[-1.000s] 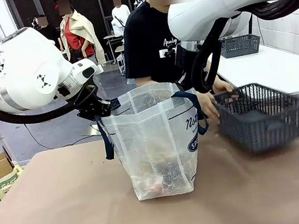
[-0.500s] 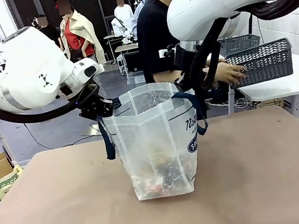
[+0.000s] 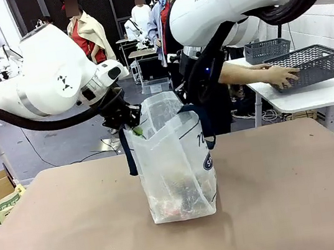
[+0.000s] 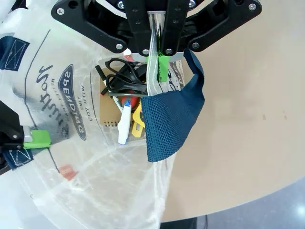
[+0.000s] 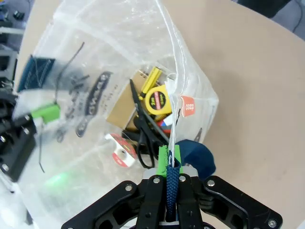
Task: Transfer purchased items from the store into the shopping bag.
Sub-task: Move the Reusable shopping bag to the right side of the table.
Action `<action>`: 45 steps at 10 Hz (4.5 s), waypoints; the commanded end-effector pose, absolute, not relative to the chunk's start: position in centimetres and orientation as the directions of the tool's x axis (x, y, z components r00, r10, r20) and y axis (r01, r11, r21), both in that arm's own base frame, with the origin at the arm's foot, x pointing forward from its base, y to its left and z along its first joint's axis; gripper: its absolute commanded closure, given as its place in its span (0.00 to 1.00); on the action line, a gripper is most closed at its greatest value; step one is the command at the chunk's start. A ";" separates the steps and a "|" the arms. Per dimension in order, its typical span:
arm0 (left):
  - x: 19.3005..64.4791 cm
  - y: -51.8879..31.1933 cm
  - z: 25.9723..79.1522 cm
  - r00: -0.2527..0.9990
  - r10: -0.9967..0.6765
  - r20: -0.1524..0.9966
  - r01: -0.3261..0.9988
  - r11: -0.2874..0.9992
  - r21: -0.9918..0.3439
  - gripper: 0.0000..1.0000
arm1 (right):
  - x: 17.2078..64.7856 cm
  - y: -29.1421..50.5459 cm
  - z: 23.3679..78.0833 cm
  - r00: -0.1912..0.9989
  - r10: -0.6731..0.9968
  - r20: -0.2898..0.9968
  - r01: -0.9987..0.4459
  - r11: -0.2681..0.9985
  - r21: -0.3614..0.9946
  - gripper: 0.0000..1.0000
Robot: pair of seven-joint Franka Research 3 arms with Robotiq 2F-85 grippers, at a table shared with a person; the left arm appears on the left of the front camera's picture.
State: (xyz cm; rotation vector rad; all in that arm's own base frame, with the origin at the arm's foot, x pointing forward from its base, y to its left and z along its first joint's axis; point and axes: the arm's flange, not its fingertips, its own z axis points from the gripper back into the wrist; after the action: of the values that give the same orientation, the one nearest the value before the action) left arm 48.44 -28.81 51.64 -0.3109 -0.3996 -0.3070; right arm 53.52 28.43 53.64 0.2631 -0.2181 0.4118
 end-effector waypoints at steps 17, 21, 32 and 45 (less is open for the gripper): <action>47.7 -32.1 52.7 0.839 -0.297 0.456 0.453 0.845 -0.284 1.00 | 55.4 33.6 54.6 0.947 0.250 0.200 -0.301 0.909 0.289 1.00; 47.9 -31.9 52.9 0.828 -0.283 0.484 0.467 0.826 -0.315 1.00 | 56.2 34.0 53.9 0.952 0.238 0.193 -0.288 0.909 0.301 1.00; 47.5 -31.5 53.4 0.795 -0.287 0.535 0.511 0.792 -0.334 0.20 | 56.4 34.6 53.6 0.966 0.154 0.207 -0.220 0.910 0.352 1.00; 45.9 -29.9 53.6 0.772 -0.260 0.581 0.573 0.679 -0.458 0.00 | 58.9 35.6 53.4 0.976 0.078 0.202 -0.150 0.917 0.370 1.00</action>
State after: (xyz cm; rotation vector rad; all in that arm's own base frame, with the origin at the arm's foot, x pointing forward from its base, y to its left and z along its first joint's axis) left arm 46.53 -30.59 54.35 -0.6415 -0.4917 -0.4655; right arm 58.48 35.06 52.91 0.3994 -0.1820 0.1470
